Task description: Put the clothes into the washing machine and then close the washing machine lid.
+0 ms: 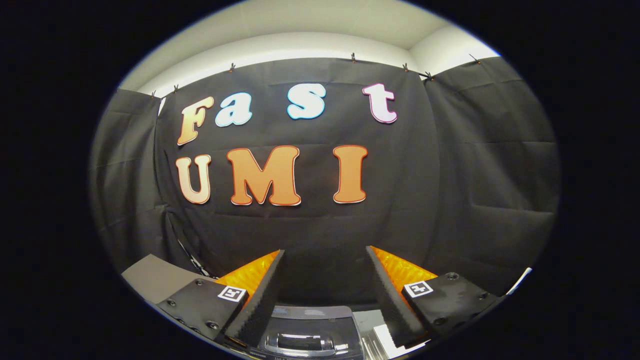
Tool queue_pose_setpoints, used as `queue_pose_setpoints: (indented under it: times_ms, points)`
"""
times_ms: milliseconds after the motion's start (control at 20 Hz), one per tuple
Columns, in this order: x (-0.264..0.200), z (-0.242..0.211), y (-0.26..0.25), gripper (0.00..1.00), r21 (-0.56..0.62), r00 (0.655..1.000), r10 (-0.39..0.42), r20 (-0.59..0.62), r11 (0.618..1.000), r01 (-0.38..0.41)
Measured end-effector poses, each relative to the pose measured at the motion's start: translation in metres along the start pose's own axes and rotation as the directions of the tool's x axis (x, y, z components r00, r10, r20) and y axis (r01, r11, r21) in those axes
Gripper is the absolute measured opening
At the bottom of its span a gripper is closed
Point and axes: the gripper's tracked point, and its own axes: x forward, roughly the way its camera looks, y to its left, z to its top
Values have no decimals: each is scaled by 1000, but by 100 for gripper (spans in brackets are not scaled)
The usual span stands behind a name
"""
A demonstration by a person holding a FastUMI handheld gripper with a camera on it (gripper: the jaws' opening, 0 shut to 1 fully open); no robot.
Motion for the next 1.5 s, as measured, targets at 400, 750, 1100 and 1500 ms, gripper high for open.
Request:
queue_pose_setpoints:
  times_ms: [400, 750, 1100, 1500]
  points:
    - [-13, 5, -31, 99, 22, 1000, -16, 14, 1000, 16]
    - [-16, 8, -41, 99, 33, 999, -28, 26, 999, 27]
    - [-10, 12, -21, 99, 21, 999, -26, 34, 999, 26]
    - [-15, 26, 12, 99, 2, 995, -60, 80, 998, 60]
